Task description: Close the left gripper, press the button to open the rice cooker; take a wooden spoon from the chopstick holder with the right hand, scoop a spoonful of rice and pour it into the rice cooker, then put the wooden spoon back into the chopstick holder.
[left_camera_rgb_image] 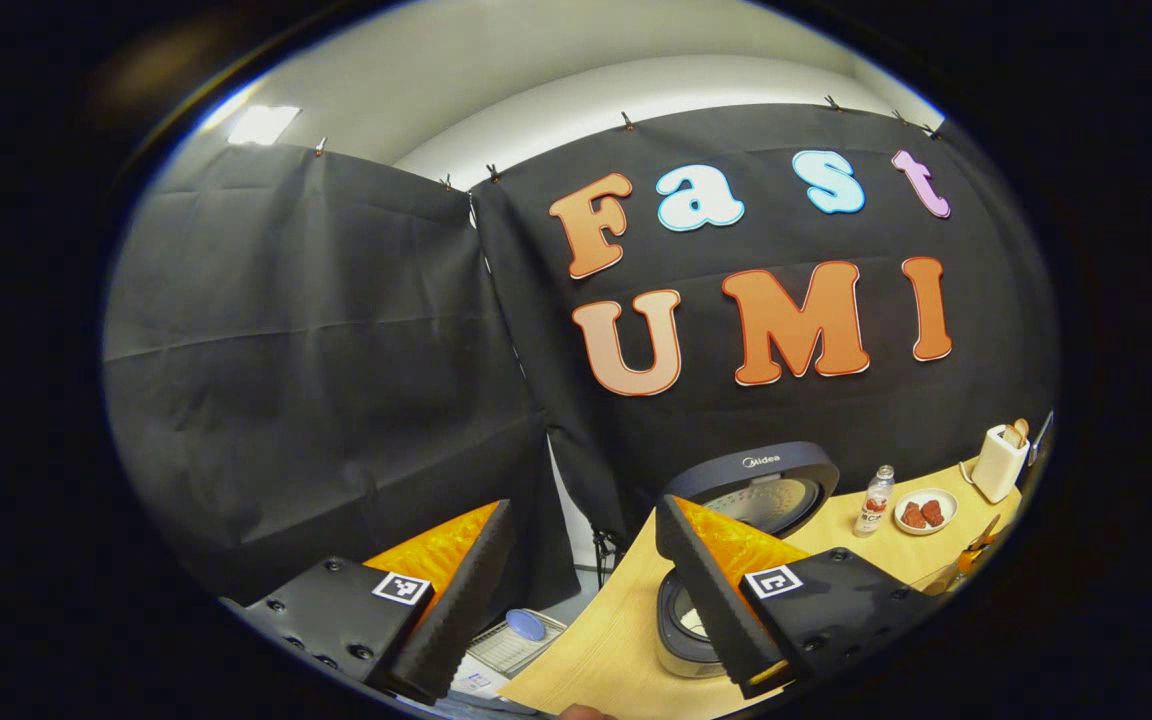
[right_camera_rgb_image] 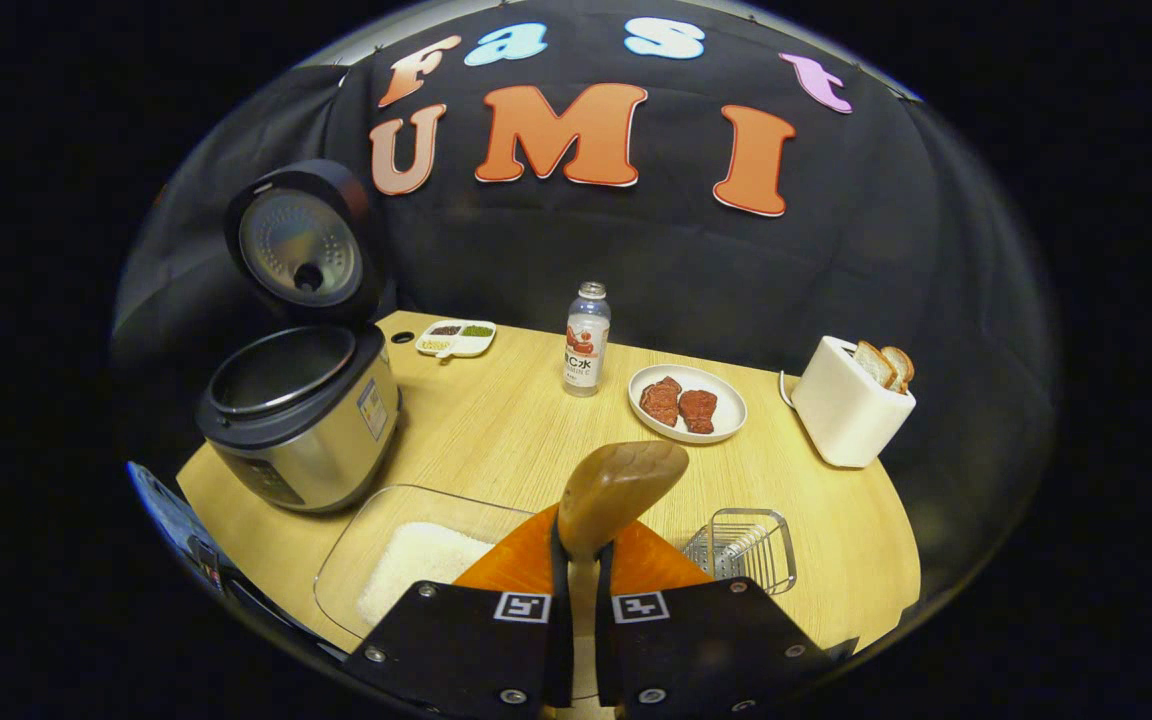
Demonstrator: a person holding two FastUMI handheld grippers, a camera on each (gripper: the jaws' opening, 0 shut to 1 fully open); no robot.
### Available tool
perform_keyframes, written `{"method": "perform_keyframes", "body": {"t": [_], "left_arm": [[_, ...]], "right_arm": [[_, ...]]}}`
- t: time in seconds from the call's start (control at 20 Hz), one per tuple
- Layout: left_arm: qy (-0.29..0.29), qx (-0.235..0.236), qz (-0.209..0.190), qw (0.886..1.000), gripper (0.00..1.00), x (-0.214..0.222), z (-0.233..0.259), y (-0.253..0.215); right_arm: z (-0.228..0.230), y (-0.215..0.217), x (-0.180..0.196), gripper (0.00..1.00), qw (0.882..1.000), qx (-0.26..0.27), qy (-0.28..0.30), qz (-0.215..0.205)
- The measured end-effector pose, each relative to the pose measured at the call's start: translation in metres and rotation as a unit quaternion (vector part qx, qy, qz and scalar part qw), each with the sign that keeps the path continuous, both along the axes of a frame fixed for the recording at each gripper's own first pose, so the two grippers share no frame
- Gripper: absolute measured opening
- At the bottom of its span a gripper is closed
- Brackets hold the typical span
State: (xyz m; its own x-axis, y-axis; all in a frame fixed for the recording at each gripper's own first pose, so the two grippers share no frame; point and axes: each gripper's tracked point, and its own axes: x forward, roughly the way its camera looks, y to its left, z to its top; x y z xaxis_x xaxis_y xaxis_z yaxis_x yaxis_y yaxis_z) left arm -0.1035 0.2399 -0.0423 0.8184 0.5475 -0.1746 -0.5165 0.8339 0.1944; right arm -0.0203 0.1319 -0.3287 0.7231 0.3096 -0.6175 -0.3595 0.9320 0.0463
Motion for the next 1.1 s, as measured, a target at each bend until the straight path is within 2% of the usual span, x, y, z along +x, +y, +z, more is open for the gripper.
{"method": "perform_keyframes", "body": {"t": [0.1, 0.3, 0.4, 0.5, 0.65, 0.75, 0.9, 1.0, 1.1], "left_arm": [[0.003, -0.003, 0.001, 1.000, 1.00, 0.000, -0.005, 0.004], [0.007, -0.006, 0.001, 1.000, 0.98, 0.003, -0.013, 0.012], [0.010, -0.009, -0.001, 1.000, 1.00, 0.006, -0.017, 0.013], [0.013, -0.009, -0.004, 1.000, 0.98, 0.008, -0.021, 0.015], [0.019, -0.007, -0.011, 1.000, 0.98, 0.012, -0.028, 0.015], [0.022, -0.006, -0.013, 1.000, 0.98, 0.013, -0.031, 0.018], [0.026, -0.012, -0.014, 0.999, 0.98, 0.014, -0.036, 0.022], [0.030, -0.014, -0.013, 0.999, 0.98, 0.014, -0.040, 0.026], [0.033, -0.015, -0.013, 0.999, 0.98, 0.015, -0.044, 0.029]], "right_arm": [[-0.010, 0.002, -0.008, 0.07, 1.000, -0.019, -0.015, 0.002], [-0.014, 0.015, -0.015, 0.07, 0.996, -0.046, -0.070, 0.013], [-0.018, 0.019, -0.019, 0.07, 0.997, -0.041, -0.073, 0.000], [-0.021, 0.025, -0.022, 0.07, 0.997, -0.028, -0.069, -0.011], [-0.024, 0.032, -0.026, 0.07, 0.998, 0.008, -0.053, -0.035], [-0.020, 0.039, -0.029, 0.07, 0.997, 0.053, -0.035, -0.053], [-0.021, 0.057, -0.037, 0.07, 0.988, 0.132, 0.006, -0.079], [-0.022, 0.057, -0.037, 0.07, 0.985, 0.144, 0.018, -0.091], [-0.025, 0.055, -0.036, 0.07, 0.977, 0.174, 0.047, -0.116]]}}
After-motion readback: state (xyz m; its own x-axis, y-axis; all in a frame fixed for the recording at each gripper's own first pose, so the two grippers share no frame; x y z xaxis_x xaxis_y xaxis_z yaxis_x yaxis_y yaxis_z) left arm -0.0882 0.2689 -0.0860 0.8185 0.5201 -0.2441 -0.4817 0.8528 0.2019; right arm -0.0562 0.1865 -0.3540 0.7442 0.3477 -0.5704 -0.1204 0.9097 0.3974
